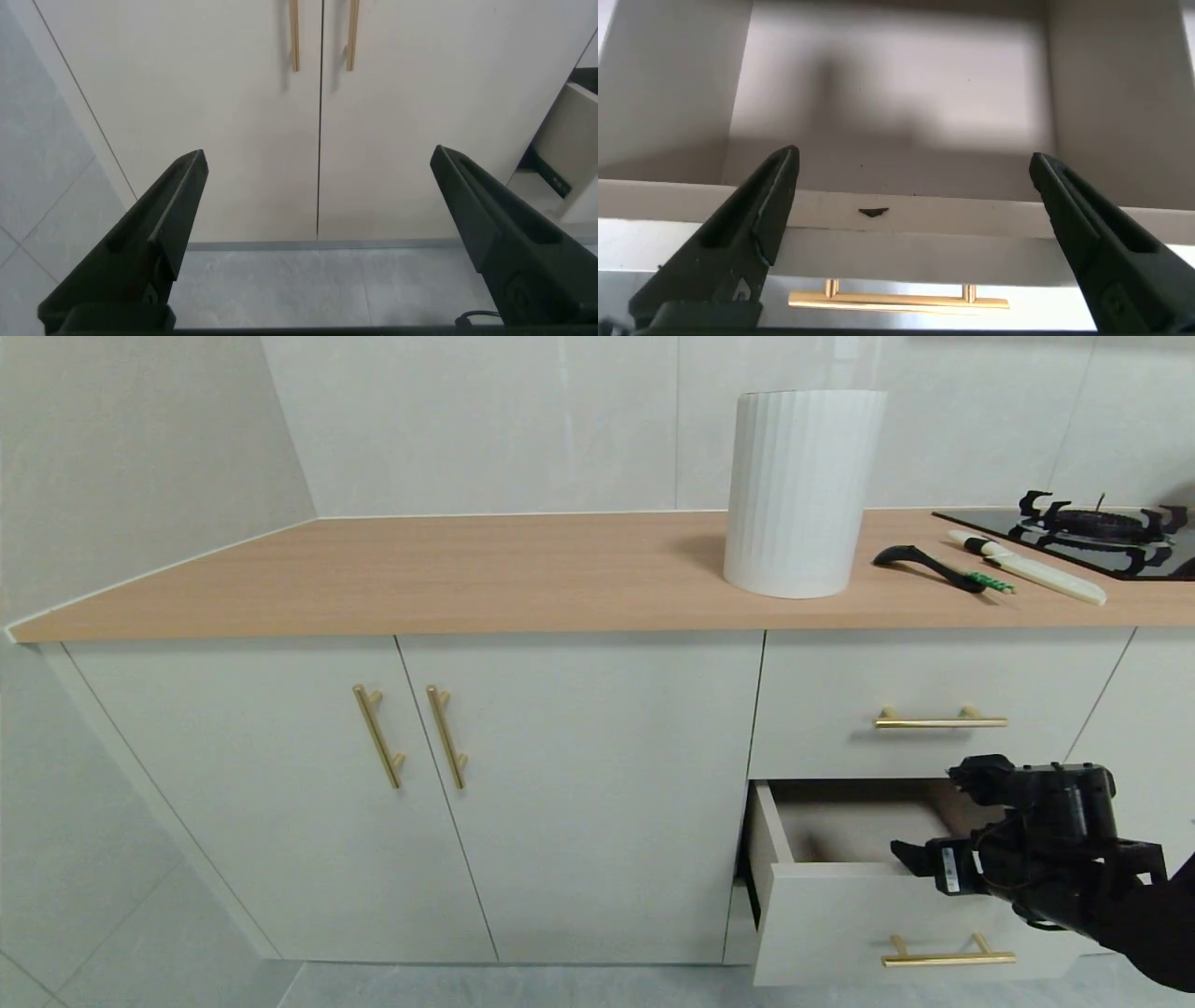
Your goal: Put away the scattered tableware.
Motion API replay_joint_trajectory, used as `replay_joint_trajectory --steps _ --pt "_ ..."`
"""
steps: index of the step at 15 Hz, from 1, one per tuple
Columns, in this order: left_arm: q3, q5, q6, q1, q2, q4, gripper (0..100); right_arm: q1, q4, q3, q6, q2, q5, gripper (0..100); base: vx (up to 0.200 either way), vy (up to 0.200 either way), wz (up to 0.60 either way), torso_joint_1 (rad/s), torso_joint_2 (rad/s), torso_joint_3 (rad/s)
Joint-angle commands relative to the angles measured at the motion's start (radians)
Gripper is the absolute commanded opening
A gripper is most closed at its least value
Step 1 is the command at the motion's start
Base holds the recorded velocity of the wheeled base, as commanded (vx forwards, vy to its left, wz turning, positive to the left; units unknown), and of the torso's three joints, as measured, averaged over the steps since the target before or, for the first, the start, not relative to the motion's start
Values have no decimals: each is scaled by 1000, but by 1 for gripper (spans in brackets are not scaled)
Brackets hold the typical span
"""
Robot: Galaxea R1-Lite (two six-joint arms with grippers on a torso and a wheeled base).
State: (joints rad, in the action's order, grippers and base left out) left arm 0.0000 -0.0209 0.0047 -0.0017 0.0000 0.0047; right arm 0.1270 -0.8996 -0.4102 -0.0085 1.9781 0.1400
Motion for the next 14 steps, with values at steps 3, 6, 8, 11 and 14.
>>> replay_joint_trajectory --steps 3,6,8,11,14 --pt "0 1 0 0 0 1 100 0 7 113 -1 -59 1 100 0 0 0 0 0 0" --pt "0 1 0 0 0 1 100 0 5 241 -1 -154 -7 100 0 0 0 0 0 0" --pt "0 1 0 0 0 0 100 0 5 306 1 -189 -8 100 0 0 0 0 0 0" --pt "0 1 0 0 0 0 100 0 5 372 2 -252 -25 100 0 0 0 0 0 0" --pt "0 1 0 0 0 1 100 3 36 410 2 -335 -28 100 0 0 0 0 0 0"
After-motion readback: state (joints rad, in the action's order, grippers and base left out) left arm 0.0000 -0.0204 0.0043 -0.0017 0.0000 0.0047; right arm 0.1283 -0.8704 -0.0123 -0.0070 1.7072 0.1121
